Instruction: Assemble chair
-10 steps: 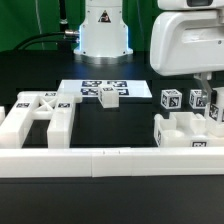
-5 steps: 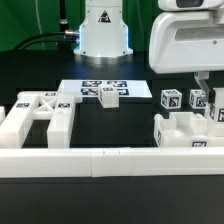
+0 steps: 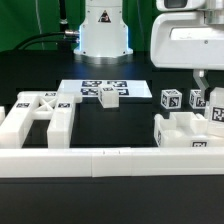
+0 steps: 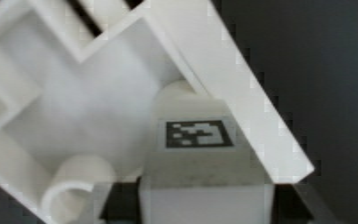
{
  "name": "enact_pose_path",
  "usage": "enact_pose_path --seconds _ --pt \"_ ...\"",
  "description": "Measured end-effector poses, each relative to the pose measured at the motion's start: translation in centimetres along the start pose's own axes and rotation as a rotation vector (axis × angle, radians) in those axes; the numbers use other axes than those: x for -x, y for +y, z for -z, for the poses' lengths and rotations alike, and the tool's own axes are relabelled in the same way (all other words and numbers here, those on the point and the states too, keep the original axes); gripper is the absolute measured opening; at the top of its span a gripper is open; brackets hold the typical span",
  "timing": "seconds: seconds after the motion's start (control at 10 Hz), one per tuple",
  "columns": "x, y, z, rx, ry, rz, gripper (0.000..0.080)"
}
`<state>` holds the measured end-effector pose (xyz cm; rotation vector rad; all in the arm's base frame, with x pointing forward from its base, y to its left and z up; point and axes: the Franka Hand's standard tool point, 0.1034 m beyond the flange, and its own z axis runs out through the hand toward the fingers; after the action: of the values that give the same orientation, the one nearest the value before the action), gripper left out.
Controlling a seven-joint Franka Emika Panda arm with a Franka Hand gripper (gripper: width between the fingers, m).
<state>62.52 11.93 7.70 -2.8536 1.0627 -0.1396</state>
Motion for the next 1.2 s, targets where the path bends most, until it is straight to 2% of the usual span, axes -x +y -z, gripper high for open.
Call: enact_pose_path --seconds 0.3,0.5,0.7,0.9,1.0,1.1,1.2 --pt "0.23 -0.12 -0.01 0.006 0.010 -0.331 0.0287" --pt "0.19 -0.09 0.01 0.003 0.009 -0.459 0.0287" --pt "0.20 -0.08 0.00 0.004 0.008 -0.416 0.0287" --pt "0.37 -0.16 -0.04 0.005 0.005 -0.355 0.0583" --pt "0.47 -0.20 -0.09 0.006 0.004 -0.268 0.0583" --pt "0.42 -0.15 -0.11 0.006 0.004 -0.165 0.0635" --pt "0.42 -0.13 -0.14 0.008 0.004 -0.098 0.0635"
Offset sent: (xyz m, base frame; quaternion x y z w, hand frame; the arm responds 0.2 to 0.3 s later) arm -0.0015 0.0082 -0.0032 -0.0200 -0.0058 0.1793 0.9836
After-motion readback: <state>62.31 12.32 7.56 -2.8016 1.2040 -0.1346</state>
